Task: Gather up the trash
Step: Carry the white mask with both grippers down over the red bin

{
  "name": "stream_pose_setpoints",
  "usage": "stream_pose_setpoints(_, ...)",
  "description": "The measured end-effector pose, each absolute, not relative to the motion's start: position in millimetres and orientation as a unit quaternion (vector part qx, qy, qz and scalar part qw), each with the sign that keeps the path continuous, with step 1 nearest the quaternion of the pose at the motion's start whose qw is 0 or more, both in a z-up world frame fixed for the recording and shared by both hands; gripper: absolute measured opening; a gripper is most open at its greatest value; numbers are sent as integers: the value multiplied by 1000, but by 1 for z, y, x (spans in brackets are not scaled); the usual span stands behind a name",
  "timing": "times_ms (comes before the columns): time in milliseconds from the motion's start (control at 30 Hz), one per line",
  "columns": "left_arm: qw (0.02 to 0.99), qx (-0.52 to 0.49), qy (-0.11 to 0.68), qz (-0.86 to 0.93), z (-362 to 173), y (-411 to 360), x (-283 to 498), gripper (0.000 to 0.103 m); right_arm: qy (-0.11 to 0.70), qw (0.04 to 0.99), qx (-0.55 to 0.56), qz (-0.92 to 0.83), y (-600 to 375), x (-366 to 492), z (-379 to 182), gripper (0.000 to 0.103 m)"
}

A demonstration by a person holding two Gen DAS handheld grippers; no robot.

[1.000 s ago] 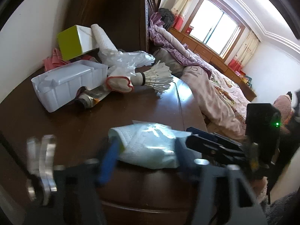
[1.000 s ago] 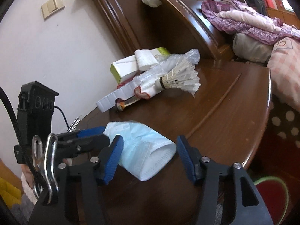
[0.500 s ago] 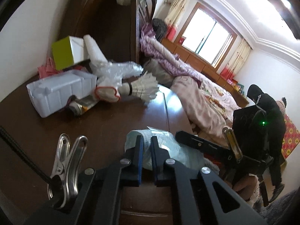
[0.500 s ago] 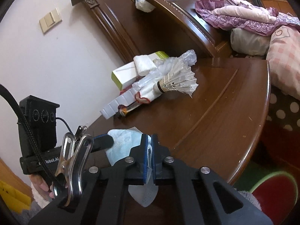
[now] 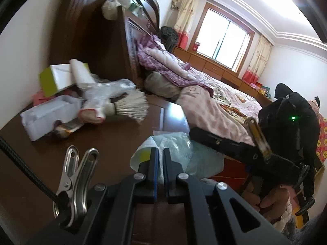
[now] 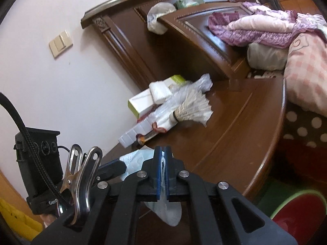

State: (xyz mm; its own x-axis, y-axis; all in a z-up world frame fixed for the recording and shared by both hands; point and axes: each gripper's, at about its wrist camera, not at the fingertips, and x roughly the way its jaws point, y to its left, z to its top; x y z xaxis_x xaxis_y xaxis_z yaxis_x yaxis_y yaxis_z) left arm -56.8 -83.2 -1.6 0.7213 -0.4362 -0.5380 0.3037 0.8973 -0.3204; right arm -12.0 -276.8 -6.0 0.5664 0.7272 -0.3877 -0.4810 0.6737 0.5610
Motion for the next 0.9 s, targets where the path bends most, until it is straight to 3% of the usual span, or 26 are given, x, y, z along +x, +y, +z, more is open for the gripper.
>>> stream_pose_setpoints(467, 894, -83, 322, -299, 23, -207, -56, 4, 260, 892, 240, 280, -392, -51, 13, 4)
stream_pose_setpoints(900, 854, -61, 388, -341, -10, -354, -34, 4, 256, 910, 285, 158, -534, -91, -5, 4)
